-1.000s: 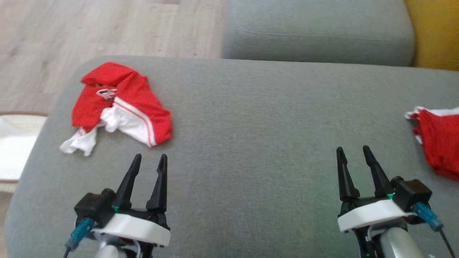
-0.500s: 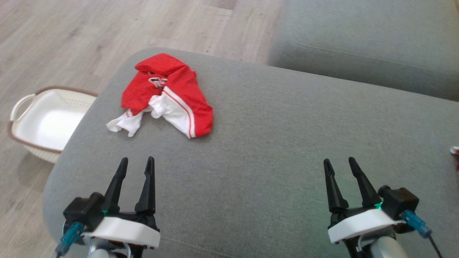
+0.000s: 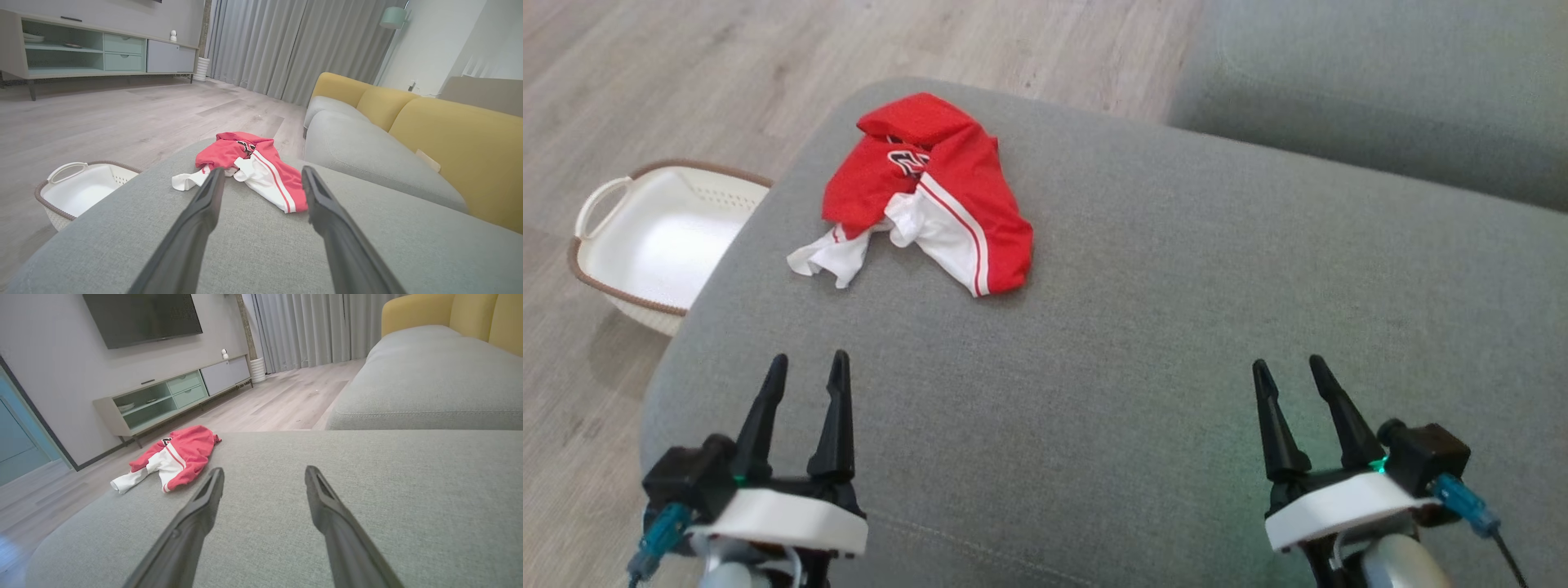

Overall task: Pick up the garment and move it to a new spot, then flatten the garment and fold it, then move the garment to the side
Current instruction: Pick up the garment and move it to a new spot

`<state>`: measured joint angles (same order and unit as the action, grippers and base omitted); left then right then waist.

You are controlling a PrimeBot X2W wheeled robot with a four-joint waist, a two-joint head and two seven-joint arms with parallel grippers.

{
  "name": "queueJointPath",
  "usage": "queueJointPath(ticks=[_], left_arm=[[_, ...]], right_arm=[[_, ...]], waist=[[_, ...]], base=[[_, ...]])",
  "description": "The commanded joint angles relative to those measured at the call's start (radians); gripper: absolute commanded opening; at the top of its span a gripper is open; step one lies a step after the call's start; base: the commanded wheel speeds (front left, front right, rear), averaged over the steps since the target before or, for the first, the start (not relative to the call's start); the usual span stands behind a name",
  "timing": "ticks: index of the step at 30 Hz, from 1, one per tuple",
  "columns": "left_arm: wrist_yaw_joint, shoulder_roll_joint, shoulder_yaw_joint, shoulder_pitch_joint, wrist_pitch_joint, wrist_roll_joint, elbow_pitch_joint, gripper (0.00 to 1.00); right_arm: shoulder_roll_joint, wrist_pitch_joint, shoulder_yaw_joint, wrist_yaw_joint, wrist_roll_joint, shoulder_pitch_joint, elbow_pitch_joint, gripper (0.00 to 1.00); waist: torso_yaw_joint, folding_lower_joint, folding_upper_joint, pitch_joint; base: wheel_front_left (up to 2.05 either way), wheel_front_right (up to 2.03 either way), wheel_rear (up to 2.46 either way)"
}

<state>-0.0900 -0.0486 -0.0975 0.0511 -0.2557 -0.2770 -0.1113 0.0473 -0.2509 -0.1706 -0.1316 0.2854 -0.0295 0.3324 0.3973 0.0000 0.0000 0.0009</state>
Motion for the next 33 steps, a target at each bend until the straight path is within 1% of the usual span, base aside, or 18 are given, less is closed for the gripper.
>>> queueJointPath(ticks=[1,5,7,10,16,21,26,30,33], left_arm=[[-0.009,-0.002,0.039,-0.07,-0.006,0.011,0.024,1.0],[-0.02,-0.012,0.057,-0.144,-0.006,0.042,-0.034,1.0],[-0.026,-0.031,0.058,-0.205,-0.006,0.049,-0.089,1.0],[-0.033,-0.073,0.039,-0.316,0.005,0.05,-0.205,1.0],[-0.039,-0.165,-0.01,-0.563,0.128,0.014,-0.446,1.0],[-0.04,-0.235,-0.087,-0.724,0.218,-0.041,-0.616,1.0],[-0.04,-0.288,-0.153,-0.833,0.265,-0.096,-0.749,1.0],[-0.04,-0.308,-0.192,-0.883,0.284,-0.137,-0.835,1.0],[-0.041,-0.31,-0.214,-0.899,0.281,-0.158,-0.864,1.0]], right_arm=[[0.003,-0.011,-0.017,0.001,-0.011,-0.053,-0.029,1.0],[0.003,-0.005,0.002,0.001,-0.041,-0.087,-0.038,1.0],[0.003,0.002,0.014,0.001,-0.057,-0.106,-0.047,1.0],[0.003,0.016,0.029,0.001,-0.082,-0.133,-0.065,1.0],[0.003,0.037,0.049,0.001,-0.117,-0.176,-0.106,1.0],[0.003,0.047,0.057,0.001,-0.134,-0.198,-0.134,1.0],[0.003,0.052,0.061,0.001,-0.147,-0.211,-0.15,1.0],[0.003,0.053,0.067,0.001,-0.152,-0.214,-0.156,1.0],[0.003,0.053,0.07,0.001,-0.154,-0.214,-0.157,1.0]], waist=[[-0.014,0.0,0.0,0.023],[-0.046,0.0,0.0,0.087],[-0.063,0.0,0.0,0.124],[-0.093,0.0,0.0,0.181],[-0.149,0.0,0.0,0.284],[-0.185,0.0,0.0,0.345],[-0.208,0.0,0.0,0.385],[-0.216,0.0,0.0,0.4],[-0.217,0.0,0.0,0.401]], base=[[0.0,0.0,0.0],[0.0,0.0,0.0],[0.0,0.0,0.0],[0.0,0.0,0.0],[0.0,0.0,0.0],[0.0,0.0,0.0],[0.0,0.0,0.0],[0.0,0.0,0.0],[0.0,0.0,0.0]])
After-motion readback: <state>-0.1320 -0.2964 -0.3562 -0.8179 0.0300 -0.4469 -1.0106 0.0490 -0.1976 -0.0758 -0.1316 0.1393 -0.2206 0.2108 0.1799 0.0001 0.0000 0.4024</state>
